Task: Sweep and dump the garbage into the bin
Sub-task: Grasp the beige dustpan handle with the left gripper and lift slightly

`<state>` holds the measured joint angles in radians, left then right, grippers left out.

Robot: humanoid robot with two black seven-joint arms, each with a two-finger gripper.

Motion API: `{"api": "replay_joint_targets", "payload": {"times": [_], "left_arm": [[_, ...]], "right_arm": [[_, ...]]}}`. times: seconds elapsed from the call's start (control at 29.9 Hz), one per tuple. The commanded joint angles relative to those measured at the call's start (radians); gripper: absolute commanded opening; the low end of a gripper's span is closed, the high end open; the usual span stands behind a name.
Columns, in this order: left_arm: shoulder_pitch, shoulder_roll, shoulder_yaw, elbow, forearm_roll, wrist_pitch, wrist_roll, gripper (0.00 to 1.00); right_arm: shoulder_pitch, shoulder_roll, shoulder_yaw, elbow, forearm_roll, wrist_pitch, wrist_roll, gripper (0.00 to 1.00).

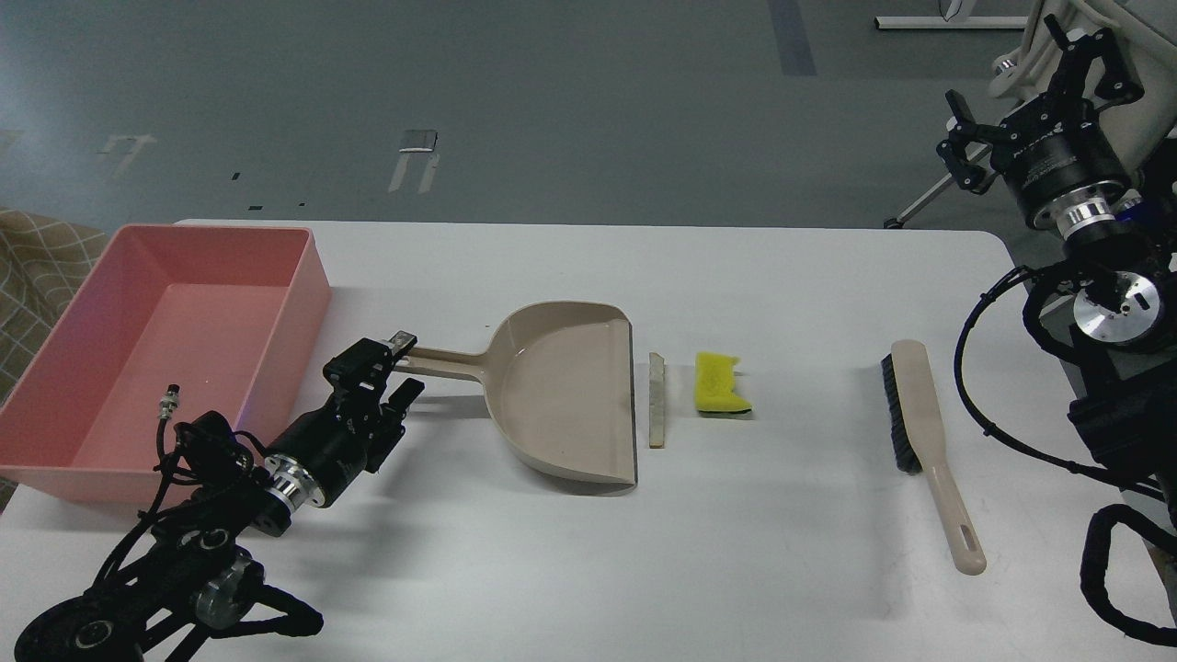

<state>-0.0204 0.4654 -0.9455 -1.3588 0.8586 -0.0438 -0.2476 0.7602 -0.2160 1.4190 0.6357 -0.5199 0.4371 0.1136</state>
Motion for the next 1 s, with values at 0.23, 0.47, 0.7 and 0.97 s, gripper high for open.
{"api": "replay_joint_targets", "payload": {"times": [0.23, 0.47, 0.7, 0.97], "left_arm": [[-0.062, -0.031, 0.053, 0.082, -0.003, 0.002, 0.001, 0.69], [-0.09, -0.04, 0.054, 0.09, -0.004, 0.013, 0.002, 0.69], [-0.121, -0.053, 0.056, 0.139, -0.004, 0.012, -0.002, 0.6], [-0.142, -0.054, 0.097, 0.17, -0.006, 0.012, -0.002, 0.6]], "right_arm": [[-0.005, 0.0, 0.0, -0.001, 0.0, 0.0, 0.0, 1.0], [-0.007, 0.001, 0.0, 0.001, 0.0, 0.0, 0.0, 1.0], [-0.007, 0.0, 0.0, 0.001, 0.0, 0.0, 0.0, 1.0], [-0.009, 0.0, 0.0, -0.001, 0.0, 0.0, 0.0, 1.0]]}}
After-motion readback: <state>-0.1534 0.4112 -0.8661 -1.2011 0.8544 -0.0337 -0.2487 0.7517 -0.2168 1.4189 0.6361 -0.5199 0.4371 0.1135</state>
